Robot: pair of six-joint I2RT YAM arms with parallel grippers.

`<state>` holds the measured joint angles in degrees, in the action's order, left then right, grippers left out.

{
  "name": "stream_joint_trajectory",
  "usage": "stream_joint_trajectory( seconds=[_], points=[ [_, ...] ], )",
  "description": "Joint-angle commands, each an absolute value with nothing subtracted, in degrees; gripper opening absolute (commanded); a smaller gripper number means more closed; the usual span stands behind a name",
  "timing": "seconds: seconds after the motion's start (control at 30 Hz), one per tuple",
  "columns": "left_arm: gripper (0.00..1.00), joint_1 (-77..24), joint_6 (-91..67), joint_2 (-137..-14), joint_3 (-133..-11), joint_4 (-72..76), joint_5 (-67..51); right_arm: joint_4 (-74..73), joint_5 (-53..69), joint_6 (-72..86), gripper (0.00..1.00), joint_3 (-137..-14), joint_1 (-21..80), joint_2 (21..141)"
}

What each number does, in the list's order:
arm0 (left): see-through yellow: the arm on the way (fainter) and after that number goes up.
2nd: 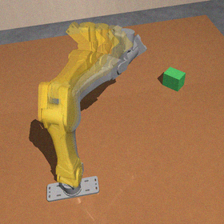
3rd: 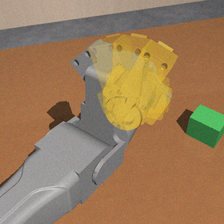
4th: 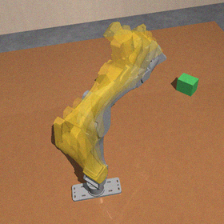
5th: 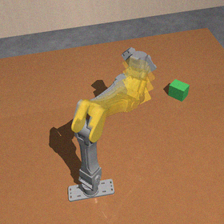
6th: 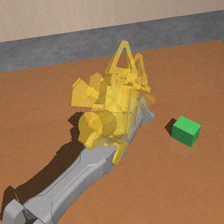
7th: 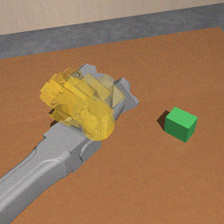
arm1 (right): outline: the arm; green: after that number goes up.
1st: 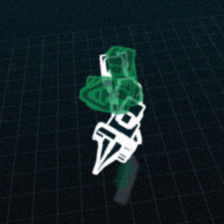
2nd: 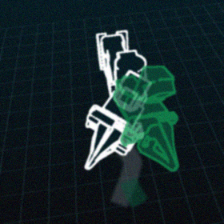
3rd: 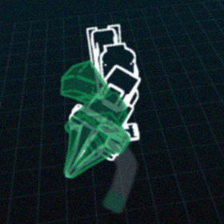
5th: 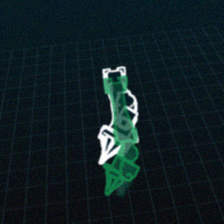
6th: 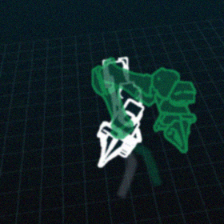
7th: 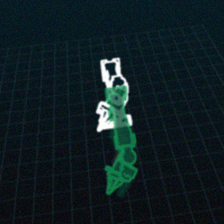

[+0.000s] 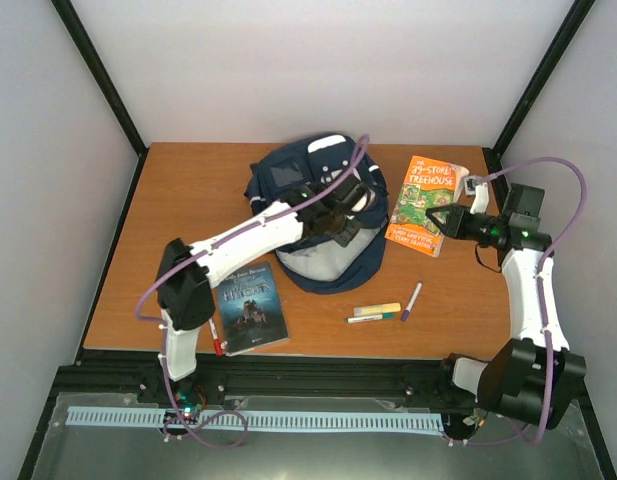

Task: Pack the student bag
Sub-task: Place the book in the student bag.

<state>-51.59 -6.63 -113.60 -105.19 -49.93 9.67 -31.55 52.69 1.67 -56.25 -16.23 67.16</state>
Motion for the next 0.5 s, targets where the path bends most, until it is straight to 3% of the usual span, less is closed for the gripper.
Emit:
stream_joint_trajectory(
  seconds=[0.0, 0.23, 0.47],
  points=[
    [0.01, -51.3, -6.24, -106.57, -104.85, -45.33, 15.1, -40.03, 60.32, 3.82, 0.03, -60.52, -16.38, 71.29],
    [0.01, -49.35, -7.81, -104.22, -104.06, -43.71, 13.92, -55.65, 63.75, -0.5, 0.03, -60.63, -15.09, 78.2],
    [0.01, -48.45, -9.04, -103.82, -103.48, -42.49, 11.44, -55.64, 60.55, 0.97, 0.03, -55.81, -3.66, 77.89]
  ],
)
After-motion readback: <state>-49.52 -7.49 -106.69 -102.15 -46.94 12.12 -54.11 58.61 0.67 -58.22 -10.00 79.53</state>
